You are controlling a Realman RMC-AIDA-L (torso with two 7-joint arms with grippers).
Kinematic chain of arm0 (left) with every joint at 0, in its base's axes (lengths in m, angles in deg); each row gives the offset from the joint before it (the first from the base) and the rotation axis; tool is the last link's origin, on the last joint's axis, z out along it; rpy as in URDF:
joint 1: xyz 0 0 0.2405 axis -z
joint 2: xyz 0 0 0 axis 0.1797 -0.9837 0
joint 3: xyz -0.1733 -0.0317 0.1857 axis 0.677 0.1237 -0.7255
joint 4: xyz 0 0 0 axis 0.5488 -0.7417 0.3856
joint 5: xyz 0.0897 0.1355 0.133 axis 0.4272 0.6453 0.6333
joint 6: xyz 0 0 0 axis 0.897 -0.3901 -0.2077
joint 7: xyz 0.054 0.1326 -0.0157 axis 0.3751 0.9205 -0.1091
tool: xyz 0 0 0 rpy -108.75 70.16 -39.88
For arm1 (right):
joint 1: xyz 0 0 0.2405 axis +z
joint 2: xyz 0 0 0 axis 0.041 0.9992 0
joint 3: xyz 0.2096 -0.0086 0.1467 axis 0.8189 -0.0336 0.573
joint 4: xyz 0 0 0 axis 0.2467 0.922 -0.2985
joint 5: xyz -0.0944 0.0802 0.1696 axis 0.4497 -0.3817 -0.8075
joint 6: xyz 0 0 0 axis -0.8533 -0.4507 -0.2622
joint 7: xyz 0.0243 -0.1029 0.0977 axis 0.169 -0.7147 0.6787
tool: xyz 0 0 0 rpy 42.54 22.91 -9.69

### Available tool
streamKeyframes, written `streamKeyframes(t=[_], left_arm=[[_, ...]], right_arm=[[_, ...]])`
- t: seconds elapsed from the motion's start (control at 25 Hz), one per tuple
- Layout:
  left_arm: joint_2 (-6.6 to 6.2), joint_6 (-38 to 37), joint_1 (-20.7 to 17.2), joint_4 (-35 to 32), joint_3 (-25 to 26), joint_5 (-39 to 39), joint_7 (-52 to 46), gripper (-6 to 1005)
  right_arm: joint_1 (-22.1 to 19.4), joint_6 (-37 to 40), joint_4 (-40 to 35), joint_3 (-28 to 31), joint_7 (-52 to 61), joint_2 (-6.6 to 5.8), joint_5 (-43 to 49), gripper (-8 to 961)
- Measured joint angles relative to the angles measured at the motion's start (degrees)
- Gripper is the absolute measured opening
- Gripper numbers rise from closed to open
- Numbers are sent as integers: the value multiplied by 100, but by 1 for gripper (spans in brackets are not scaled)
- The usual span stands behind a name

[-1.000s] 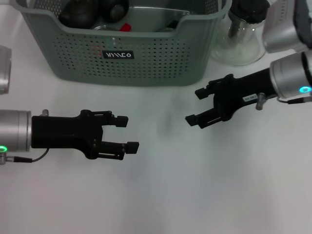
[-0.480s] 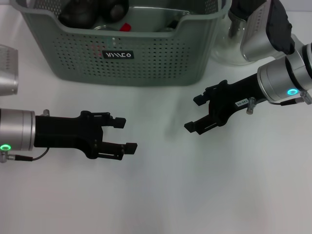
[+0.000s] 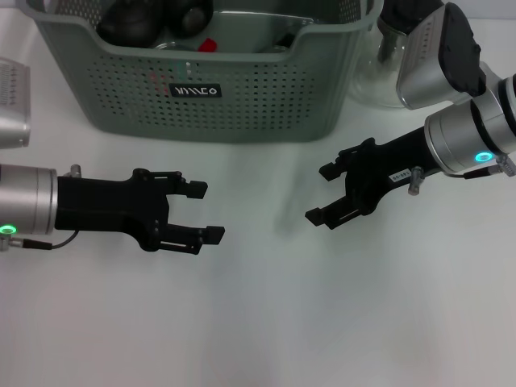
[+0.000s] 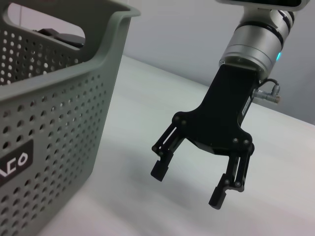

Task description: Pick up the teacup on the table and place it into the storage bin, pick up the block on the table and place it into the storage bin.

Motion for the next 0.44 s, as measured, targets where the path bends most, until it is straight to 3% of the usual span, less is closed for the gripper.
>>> streamKeyframes(t=[0.44], left_arm=[[-20, 60, 14, -2, 1, 0, 112, 828]], right_arm=[[-20, -24, -56, 8, -86, 14, -56, 900]])
